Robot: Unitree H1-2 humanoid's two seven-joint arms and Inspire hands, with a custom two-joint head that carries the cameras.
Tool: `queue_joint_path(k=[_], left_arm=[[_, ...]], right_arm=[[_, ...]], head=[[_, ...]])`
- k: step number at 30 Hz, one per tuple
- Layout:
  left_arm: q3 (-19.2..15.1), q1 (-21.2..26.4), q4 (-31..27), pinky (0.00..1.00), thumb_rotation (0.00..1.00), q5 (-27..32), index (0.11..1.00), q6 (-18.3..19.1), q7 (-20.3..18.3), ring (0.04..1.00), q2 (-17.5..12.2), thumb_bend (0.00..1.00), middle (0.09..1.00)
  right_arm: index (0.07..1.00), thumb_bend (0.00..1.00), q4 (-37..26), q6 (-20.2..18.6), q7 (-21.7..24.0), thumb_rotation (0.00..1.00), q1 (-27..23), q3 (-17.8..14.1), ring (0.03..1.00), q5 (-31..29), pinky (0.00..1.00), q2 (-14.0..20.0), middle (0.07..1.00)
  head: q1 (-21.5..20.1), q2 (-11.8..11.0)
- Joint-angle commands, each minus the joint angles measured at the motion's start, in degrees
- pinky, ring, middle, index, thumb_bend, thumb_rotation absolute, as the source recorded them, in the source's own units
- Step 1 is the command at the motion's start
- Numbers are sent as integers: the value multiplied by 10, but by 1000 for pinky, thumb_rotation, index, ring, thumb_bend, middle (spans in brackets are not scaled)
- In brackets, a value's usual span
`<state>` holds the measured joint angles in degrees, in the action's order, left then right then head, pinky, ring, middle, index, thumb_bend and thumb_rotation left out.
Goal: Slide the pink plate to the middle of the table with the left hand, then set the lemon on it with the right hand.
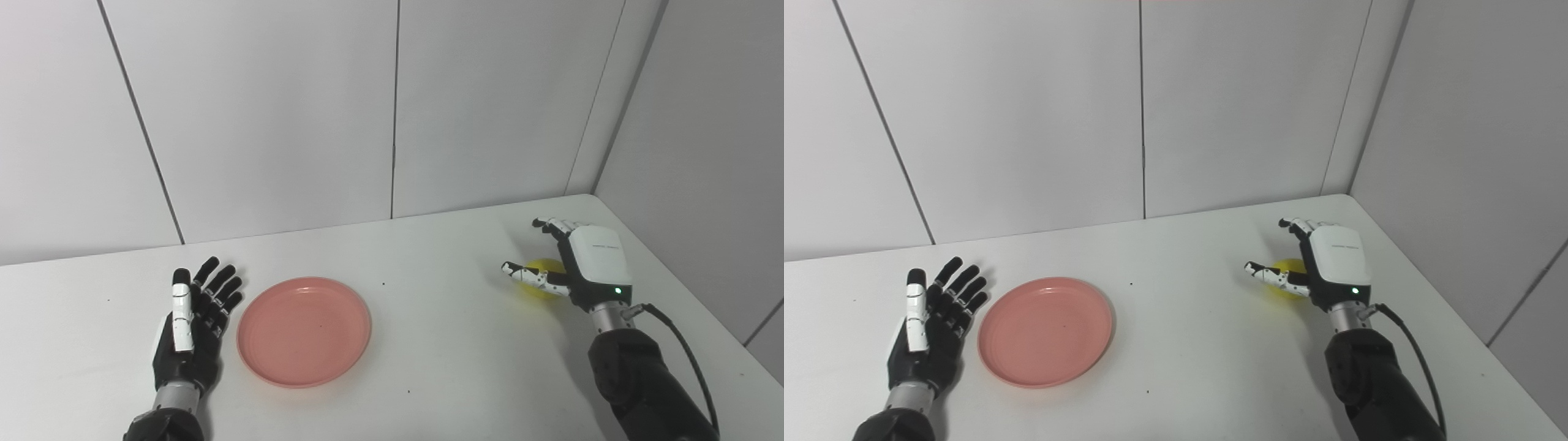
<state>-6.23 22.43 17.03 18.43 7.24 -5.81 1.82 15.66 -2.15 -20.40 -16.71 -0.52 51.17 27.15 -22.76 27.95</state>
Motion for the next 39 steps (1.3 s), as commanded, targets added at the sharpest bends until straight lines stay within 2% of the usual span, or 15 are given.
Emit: queue_joint_path(k=[1, 8, 16, 27, 35, 39], left_arm=[[4, -13, 14, 886, 895, -2, 849, 29, 1, 851, 2, 691, 835], [4, -15, 15, 905, 894, -2, 870, 28, -1, 866, 3, 703, 851], [5, -18, 7, 893, 897, -1, 861, 33, 0, 859, 4, 702, 847], [4, -18, 2, 887, 896, 1, 854, 40, 2, 854, 5, 689, 841], [6, -17, 9, 884, 907, -3, 858, 37, 1, 851, 3, 688, 836], [5, -15, 12, 895, 904, -1, 870, 36, 0, 859, 2, 692, 845]], right_arm=[[704, 760, -3, -15, -14, 911, -22, -1, 694, 0, 754, 20, 693], [693, 764, 6, -28, -9, 930, -19, 12, 693, 2, 718, 18, 698], [688, 767, 18, -37, 3, 889, -13, 35, 693, -3, 680, 19, 699], [694, 744, 35, -37, 11, 839, -10, 38, 692, -25, 666, 21, 697], [700, 754, 53, -45, 18, 872, -12, 42, 675, -32, 658, 22, 681], [697, 744, 59, -47, 24, 869, -14, 42, 648, -39, 610, 22, 671]], head=[[0, 0], [3, 2], [5, 4], [4, 6], [6, 6], [7, 6]])
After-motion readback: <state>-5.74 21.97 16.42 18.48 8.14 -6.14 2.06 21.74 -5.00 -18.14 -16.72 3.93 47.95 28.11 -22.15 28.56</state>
